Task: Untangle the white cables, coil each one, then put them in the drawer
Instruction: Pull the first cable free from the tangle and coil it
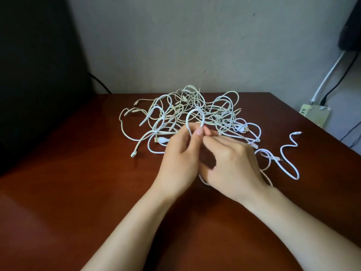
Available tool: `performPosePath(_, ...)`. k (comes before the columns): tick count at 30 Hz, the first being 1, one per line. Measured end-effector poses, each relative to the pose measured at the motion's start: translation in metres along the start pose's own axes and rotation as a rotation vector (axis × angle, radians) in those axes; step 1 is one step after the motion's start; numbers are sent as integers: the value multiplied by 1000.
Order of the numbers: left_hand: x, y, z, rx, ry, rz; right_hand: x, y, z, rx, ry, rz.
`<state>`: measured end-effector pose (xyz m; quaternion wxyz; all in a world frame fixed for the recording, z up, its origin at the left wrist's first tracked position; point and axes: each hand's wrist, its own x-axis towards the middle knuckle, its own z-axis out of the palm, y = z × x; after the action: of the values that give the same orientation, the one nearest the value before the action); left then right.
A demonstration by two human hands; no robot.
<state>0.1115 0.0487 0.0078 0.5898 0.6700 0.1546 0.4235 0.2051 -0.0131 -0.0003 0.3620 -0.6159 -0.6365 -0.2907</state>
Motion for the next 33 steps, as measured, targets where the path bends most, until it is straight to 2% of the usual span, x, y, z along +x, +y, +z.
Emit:
performPosePath(4,7,3,-14,-4,37,17,-2,2,3,121,-151,-2)
performPosePath(7,12,8,-25,-139,50,37,0,10,4,225,-130,150)
performPosePath(9,13,12,-30,-293,2,34,2,16,3,299,-104,278)
performPosePath(12,11,17,-33,-406,-87,-8,5,22,-1,429,-99,472)
performPosePath(17,9,19,-36,-520,-237,-89,4,26,5,628,-316,652)
performPosePath(20,8,20,-38,-517,-249,-98,5,20,6,746,-369,670)
performPosePath(24,11,20,-41,-351,-117,-138,9,18,0,832,-327,691)
performPosePath(29,17,9,-43,-201,65,-163,8,18,-7,728,-201,642)
performPosePath(33,17,3,-43,-148,64,-163,6,17,-11,642,-138,527)
